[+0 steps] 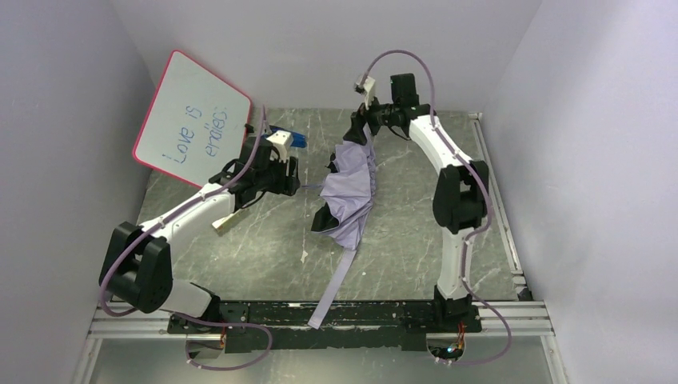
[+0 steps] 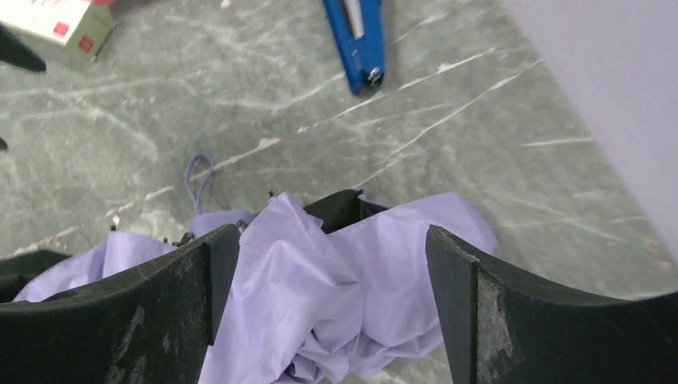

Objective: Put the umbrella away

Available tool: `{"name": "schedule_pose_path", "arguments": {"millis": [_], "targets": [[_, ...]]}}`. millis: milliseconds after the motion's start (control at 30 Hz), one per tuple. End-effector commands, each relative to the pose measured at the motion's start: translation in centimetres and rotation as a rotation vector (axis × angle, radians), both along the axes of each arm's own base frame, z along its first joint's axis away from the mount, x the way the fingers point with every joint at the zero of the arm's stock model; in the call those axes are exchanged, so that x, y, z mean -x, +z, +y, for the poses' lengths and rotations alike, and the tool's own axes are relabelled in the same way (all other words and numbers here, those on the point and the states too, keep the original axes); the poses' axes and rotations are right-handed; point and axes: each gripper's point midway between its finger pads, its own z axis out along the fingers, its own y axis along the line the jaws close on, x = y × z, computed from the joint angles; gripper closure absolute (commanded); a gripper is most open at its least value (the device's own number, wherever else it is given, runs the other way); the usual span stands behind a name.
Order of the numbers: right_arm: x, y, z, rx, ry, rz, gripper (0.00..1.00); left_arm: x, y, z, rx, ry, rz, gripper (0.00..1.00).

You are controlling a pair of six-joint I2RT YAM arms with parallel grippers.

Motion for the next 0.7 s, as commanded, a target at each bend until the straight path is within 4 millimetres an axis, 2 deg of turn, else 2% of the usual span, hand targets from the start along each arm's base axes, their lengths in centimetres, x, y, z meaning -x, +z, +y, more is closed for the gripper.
{"name": "schedule_pose_path", "arguments": {"millis": [0, 167, 233, 400, 533, 667], "targets": [[4.3, -5.1, 0.4, 0.080, 0.186, 0.193, 0.11, 0.6, 0.7, -0.4, 0.007, -0.047, -0.025, 0.33], [8.0, -9.4, -0.2, 0.173, 0.213, 0.315, 0.08, 0.4, 1.0, -0.3, -0.003, -0.053, -0.035, 0.33], [9.8, -10.2, -0.4, 0.176, 0.217, 0.346, 0.08, 0.4, 1.0, -0.5, 0.000, -0.059, -0.032, 0.33], [13.4, -10.7, 0.0, 0.168, 0.192, 0.339, 0.07, 0.2, 1.0, -1.0, 0.015, -0.072, -0.025, 0.34], [15.3, -11.8, 0.0, 0.212, 0.160, 0.340, 0.04, 0.1, 1.2, -1.2, 0.017, -0.080, -0.021, 0.35], [16.2, -14.5, -1.0, 0.326, 0.086, 0.307, 0.02, 0.0, 1.2, -1.1, 0.008, -0.077, -0.025, 0.34]]}}
